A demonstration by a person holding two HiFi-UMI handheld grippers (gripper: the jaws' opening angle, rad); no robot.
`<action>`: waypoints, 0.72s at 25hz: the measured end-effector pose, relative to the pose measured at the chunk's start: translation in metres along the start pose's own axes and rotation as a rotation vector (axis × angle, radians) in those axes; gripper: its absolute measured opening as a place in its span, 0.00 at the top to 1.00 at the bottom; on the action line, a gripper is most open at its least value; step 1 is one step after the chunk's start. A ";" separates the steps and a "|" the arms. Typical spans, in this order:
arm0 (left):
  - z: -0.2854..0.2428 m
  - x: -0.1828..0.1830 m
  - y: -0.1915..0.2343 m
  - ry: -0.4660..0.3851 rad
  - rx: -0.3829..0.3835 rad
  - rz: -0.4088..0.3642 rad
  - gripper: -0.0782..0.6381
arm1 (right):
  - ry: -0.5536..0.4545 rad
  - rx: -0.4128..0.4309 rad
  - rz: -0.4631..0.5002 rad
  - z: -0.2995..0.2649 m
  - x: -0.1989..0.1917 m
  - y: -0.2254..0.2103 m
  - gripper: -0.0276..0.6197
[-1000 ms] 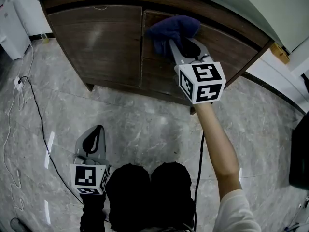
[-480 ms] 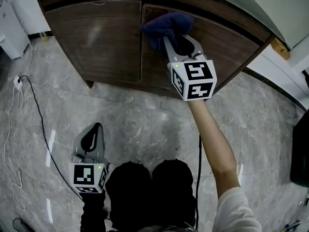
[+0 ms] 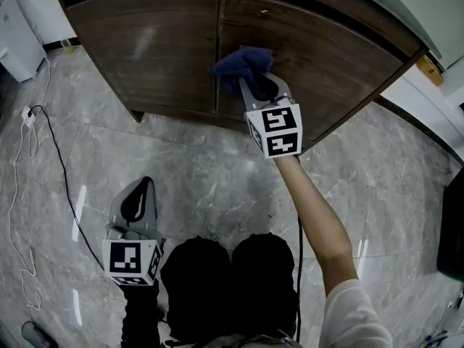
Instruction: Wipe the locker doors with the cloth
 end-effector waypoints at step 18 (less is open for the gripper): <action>-0.006 -0.009 0.007 0.028 0.020 0.006 0.89 | 0.179 0.086 -0.060 -0.033 -0.111 0.039 0.82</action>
Point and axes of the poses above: the fingertips, and each gripper's own axes: z backward along the fingers, y to its left, x out of its top, the point moved 9 cm from there along z, backward along the fingers, and after that the axes turned 2 degrees about x, right-handed, at the moved point
